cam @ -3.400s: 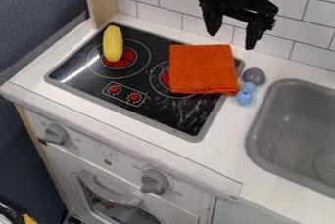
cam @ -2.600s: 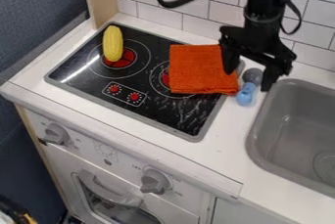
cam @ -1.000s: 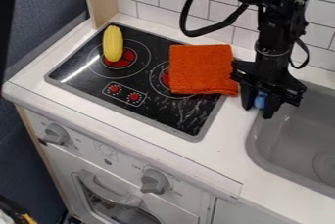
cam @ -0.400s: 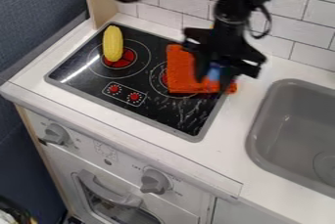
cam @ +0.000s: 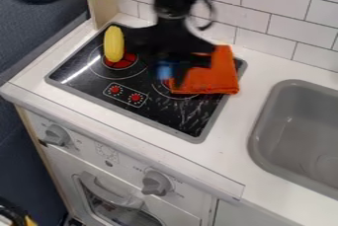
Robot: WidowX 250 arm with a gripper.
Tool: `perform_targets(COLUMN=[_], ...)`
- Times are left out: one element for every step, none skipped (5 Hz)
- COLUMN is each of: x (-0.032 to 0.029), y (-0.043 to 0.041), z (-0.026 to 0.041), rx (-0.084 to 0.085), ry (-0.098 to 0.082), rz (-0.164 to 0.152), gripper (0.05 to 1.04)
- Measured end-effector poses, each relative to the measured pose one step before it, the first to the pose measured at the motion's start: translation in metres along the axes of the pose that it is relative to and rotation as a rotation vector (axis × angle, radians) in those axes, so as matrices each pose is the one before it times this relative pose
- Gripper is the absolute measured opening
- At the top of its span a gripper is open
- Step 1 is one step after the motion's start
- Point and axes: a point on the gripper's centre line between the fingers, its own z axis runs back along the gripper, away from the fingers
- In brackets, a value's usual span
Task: Move the blue spoon to the bottom left of the stove
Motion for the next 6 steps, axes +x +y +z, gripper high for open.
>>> perform_targets(x=[-0.00353,0.00403,0.01476,0.00535,0.01035,0.01144], y=[0.04293,0.02492,0.02585,0.01544,0.0117,0.00089], z=[-0.01554,-0.02362,-0.01665,-0.01061,-0.01079,-0.01287], rx=[0.0579,-0.017,0.03,0.0128,-0.018,-0.0027], ry=[0.0195,0.035,0.012,0.0125,-0.0026,0.0181], rz=[0.1597,0.0866,0.0285,0.0299,0.0294,-0.0241], gripper=[0.462,0.462,0.462,0.462,0.462,0.462])
